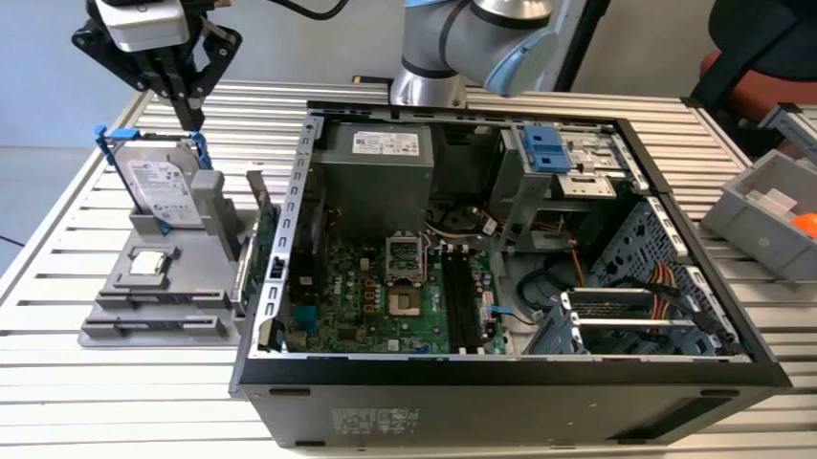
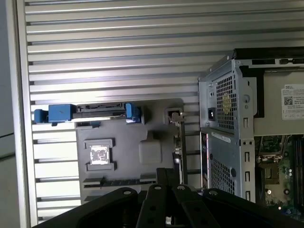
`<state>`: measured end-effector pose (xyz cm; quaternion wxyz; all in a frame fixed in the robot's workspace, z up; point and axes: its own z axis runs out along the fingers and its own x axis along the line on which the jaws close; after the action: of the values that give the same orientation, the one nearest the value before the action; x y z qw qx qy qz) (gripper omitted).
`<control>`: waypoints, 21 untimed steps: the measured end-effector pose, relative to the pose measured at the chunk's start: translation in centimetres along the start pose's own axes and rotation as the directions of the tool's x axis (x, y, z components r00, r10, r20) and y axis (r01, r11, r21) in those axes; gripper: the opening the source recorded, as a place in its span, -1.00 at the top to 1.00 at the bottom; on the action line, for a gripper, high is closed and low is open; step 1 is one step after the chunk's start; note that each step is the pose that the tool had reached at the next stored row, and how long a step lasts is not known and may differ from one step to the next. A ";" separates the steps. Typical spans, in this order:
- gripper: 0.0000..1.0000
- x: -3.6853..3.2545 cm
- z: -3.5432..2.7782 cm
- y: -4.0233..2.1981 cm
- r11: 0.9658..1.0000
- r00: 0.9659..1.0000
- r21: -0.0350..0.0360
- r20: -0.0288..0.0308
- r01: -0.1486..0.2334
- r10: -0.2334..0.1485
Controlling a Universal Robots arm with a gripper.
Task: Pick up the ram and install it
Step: 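Reach for the ram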
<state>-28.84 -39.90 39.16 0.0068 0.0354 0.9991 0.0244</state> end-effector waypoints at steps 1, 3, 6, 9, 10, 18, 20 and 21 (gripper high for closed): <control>1.00 0.20 0.00 -0.01 1.000 1.000 0.000 0.000 0.000 0.000; 1.00 0.59 -0.01 -0.04 1.000 1.000 0.000 0.000 0.001 -0.001; 1.00 1.12 -0.02 -0.08 1.000 1.000 0.000 0.000 0.002 -0.002; 1.00 1.60 -0.03 -0.11 1.000 1.000 0.000 0.000 0.003 -0.003; 1.00 1.78 -0.03 -0.13 1.000 1.000 0.000 0.000 0.003 -0.003; 1.00 3.00 -0.05 -0.21 1.000 1.000 0.000 0.000 0.005 -0.005; 1.00 3.27 -0.05 -0.23 1.000 1.000 0.000 0.000 0.006 -0.006; 1.00 3.40 -0.05 -0.24 1.000 1.000 0.000 0.000 0.006 -0.006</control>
<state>-32.25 -39.90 39.16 0.0067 0.0323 0.9992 0.0245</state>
